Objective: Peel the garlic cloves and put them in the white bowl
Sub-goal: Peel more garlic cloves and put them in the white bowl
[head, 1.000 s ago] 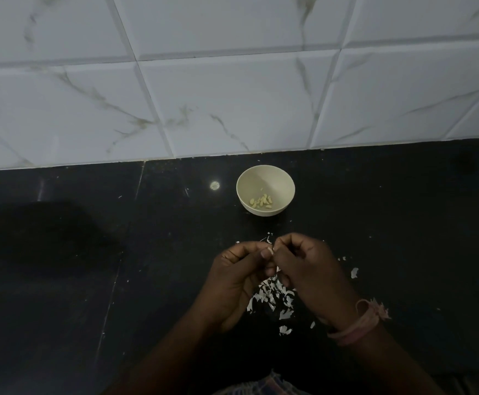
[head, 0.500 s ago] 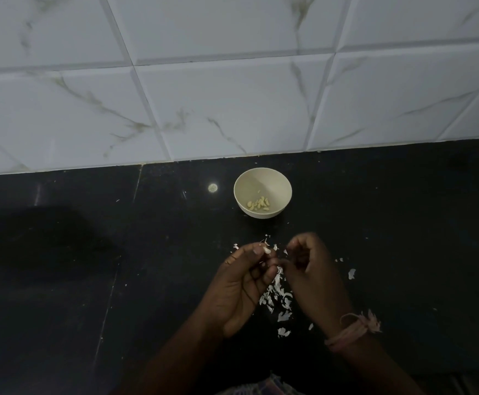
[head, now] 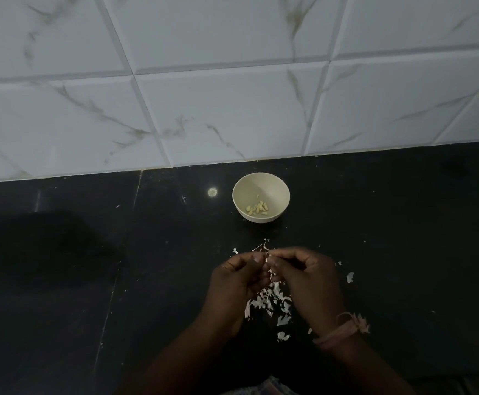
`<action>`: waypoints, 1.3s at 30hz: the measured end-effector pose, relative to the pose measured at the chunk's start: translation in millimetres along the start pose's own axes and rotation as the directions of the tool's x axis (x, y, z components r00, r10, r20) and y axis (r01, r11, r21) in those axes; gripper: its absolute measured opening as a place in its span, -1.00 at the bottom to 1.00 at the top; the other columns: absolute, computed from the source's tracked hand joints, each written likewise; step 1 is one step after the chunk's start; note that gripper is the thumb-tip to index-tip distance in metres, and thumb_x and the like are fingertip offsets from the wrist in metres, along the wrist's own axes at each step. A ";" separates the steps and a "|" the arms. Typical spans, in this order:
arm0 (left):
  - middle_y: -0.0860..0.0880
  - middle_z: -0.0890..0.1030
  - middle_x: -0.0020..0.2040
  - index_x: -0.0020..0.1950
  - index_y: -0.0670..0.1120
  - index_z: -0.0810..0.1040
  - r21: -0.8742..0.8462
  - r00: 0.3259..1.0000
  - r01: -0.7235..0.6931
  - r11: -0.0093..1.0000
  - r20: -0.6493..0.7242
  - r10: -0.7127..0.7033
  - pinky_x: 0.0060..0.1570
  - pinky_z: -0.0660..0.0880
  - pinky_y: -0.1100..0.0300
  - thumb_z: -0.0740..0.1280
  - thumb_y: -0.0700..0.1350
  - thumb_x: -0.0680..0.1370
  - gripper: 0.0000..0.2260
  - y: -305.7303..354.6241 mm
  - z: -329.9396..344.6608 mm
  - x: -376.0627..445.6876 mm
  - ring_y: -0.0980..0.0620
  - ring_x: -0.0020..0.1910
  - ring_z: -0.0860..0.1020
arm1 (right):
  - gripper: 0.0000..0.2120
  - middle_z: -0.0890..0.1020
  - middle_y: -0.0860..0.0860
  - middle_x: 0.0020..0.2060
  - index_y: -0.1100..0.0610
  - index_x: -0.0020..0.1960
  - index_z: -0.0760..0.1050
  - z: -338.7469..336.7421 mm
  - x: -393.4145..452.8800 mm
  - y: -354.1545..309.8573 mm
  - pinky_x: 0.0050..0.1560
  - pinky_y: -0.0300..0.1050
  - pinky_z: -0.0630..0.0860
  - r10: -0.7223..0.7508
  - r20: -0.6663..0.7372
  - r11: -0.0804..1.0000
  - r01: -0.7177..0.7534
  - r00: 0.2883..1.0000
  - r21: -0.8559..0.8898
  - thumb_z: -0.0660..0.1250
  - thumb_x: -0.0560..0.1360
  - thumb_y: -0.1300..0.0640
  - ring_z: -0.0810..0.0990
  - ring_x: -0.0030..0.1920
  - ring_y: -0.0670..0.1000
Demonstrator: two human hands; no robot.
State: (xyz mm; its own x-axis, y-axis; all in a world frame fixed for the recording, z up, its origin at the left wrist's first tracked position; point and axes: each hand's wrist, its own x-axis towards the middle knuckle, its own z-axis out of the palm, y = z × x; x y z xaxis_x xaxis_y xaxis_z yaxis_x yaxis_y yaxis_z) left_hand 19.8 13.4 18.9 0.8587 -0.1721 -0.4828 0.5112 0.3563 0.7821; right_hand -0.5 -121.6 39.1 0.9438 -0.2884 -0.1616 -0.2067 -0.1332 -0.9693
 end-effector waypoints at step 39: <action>-0.18 0.74 -0.09 0.08 -0.22 0.68 0.195 0.986 0.114 0.974 -0.144 -0.086 -0.24 0.60 0.20 0.34 -0.26 0.63 -0.87 11.4 15.4 11.4 -0.03 -0.21 0.71 | -0.90 0.73 0.14 -0.23 0.23 -0.06 0.68 15.7 30.3 16.7 -0.27 -0.13 0.66 0.318 -0.007 0.934 -0.312 0.948 0.173 0.39 0.56 0.30 0.71 -0.29 0.04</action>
State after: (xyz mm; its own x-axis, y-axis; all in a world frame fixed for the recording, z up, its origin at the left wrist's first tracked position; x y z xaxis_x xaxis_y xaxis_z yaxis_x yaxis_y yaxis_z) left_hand 36.0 1.4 28.4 0.7971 -0.0677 -0.6001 0.6028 0.1486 0.7839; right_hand 28.6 -117.7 15.1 0.8276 -0.3219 -0.4599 -0.4429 0.1291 -0.8872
